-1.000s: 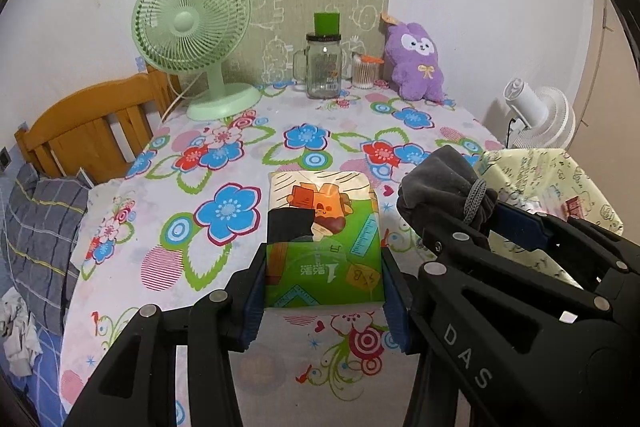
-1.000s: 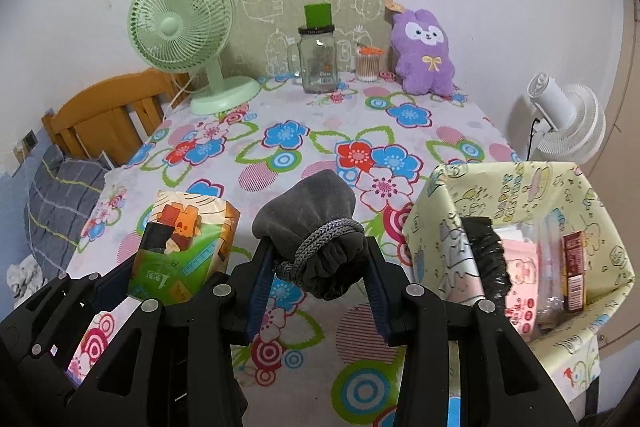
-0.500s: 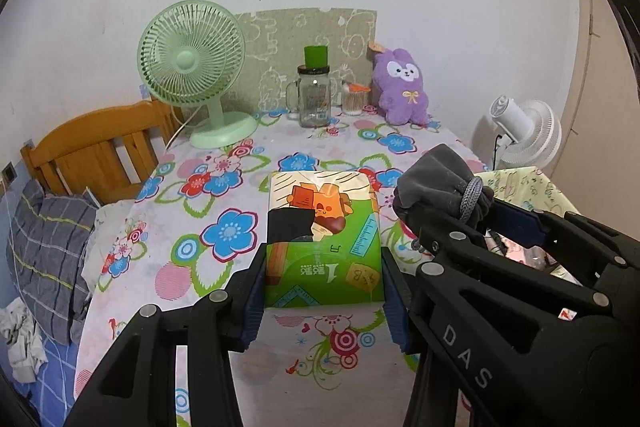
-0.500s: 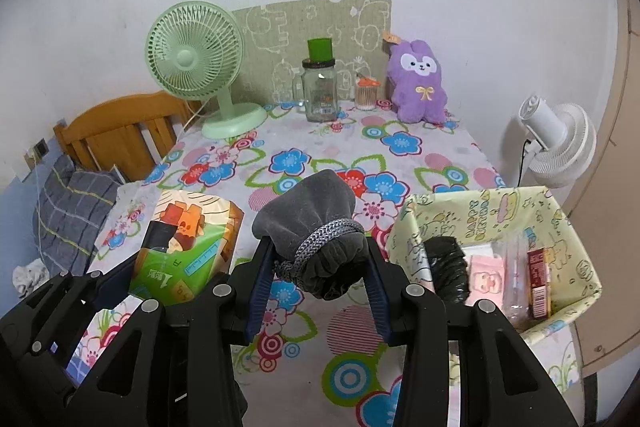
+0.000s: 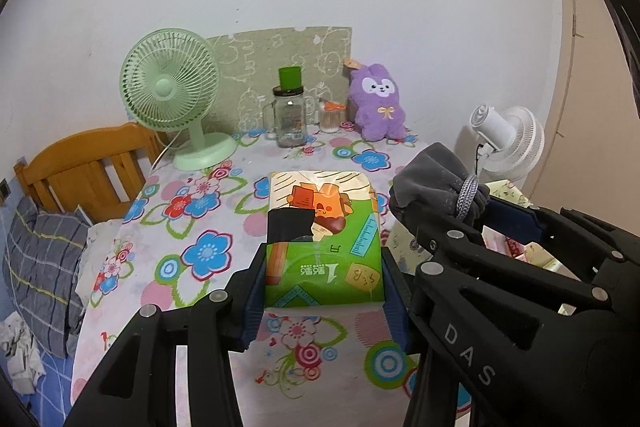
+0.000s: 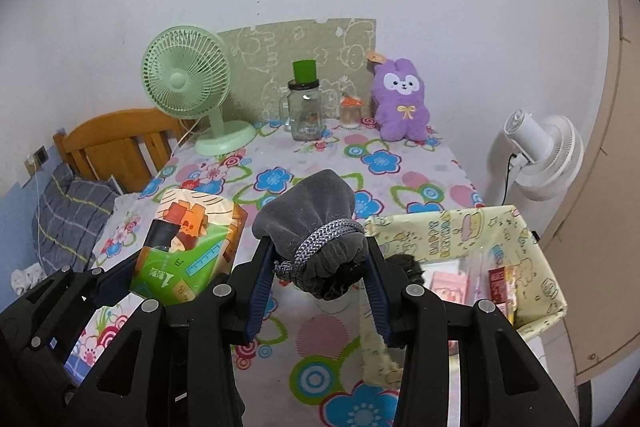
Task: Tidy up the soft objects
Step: 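Lift and carry the green toy box and grey pouch toward the yellow-green box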
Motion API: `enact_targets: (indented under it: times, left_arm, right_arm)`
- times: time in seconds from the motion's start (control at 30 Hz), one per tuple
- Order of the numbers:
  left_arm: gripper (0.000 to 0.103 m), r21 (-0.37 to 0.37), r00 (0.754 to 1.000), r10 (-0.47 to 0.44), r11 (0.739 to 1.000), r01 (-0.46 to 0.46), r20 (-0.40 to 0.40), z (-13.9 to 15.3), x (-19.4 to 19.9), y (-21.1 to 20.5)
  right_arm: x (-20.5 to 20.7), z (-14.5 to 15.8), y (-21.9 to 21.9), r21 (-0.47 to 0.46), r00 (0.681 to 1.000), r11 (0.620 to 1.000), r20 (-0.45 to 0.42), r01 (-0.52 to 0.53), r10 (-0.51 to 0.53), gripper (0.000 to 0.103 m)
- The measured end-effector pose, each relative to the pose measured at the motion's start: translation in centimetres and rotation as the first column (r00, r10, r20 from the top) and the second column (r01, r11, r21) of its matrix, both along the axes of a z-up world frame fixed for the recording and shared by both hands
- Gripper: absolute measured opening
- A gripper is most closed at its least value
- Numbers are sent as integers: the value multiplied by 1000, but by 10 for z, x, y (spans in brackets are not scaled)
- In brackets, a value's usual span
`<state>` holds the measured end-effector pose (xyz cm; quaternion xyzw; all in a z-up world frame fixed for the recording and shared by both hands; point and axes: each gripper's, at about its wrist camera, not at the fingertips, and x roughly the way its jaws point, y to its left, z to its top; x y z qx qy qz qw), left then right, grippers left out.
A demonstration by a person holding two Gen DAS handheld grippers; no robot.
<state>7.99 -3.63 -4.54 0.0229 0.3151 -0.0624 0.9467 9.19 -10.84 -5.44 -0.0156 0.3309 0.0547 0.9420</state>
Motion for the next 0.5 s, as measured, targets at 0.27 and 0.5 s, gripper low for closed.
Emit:
enact_targets:
  times: [0.27,0.5]
  left_arm:
    - [52,6,999,-32,999,32,12,4,4,-27]
    - [52,5,997,-69,998,69,16,6,9,-51]
  right_arm:
    - [1,7,-30,5,1000,1000,12,21,-21,46]
    - [4,10,-55,-4,999,999,19,51,-51,46]
